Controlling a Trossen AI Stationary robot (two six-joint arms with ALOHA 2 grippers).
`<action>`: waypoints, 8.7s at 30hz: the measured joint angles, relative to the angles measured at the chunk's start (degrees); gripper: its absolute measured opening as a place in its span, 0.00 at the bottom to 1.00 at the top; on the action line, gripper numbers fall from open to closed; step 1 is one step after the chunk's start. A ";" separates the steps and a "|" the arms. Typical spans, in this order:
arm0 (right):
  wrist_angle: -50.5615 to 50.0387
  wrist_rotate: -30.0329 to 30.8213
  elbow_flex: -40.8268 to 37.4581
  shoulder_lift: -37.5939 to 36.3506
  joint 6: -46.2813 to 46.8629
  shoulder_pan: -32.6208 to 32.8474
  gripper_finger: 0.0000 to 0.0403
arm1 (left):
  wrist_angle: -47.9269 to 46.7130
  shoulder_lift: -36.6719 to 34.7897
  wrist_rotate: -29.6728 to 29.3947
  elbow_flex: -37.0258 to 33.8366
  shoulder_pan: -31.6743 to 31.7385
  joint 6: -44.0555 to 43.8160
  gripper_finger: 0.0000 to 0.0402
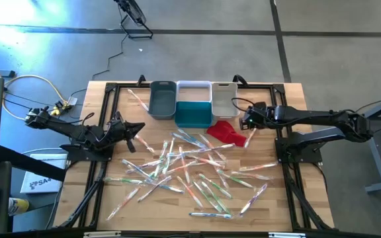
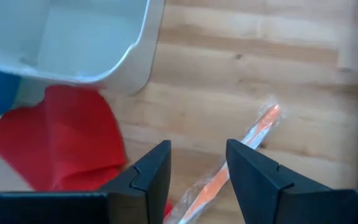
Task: Pick & Place Toothbrushes
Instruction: Put the orange toothbrush into the white bin
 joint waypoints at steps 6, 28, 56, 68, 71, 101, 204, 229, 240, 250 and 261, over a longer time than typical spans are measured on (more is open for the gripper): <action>-0.03 -0.86 0.00 -0.01 3.27 0.00 0.37 | 0.00 0.00 -0.13 0.00 0.00 0.09 0.00; -1.37 -8.70 -0.04 12.24 12.41 0.00 0.37 | -0.24 0.02 -0.16 0.00 0.00 0.22 0.00; -0.98 -11.70 0.11 23.08 15.00 0.00 0.29 | -0.48 0.02 -0.15 0.00 0.00 0.06 0.00; -1.19 -13.49 0.02 23.15 11.02 0.01 0.04 | -0.46 0.02 -0.16 0.00 0.00 0.04 0.00; -1.37 -13.54 0.02 23.15 10.67 0.27 0.04 | -0.46 0.02 -0.16 0.00 0.01 0.04 0.00; 0.74 -4.50 0.00 -7.00 3.81 1.29 0.03 | 3.22 0.02 -0.16 0.00 0.02 0.04 0.00; 25.48 -10.18 16.55 28.22 -37.09 -16.55 0.04 | 6.84 0.02 -13.34 0.00 0.02 4.33 0.00; 26.39 -12.23 16.52 22.37 -40.58 -16.39 0.22 | 6.83 0.02 -13.33 0.00 0.02 3.91 0.00; 24.28 -23.61 16.52 13.70 -43.24 -16.37 0.01 | 6.82 0.02 -13.33 0.00 0.02 4.15 0.00; 24.39 -32.22 16.52 10.62 -43.64 -16.21 0.01 | 6.82 0.02 -13.25 0.00 0.00 4.42 0.00; 26.96 -20.84 16.52 9.31 -45.78 -9.21 0.01 | 5.93 0.00 -13.16 0.00 0.00 4.35 0.00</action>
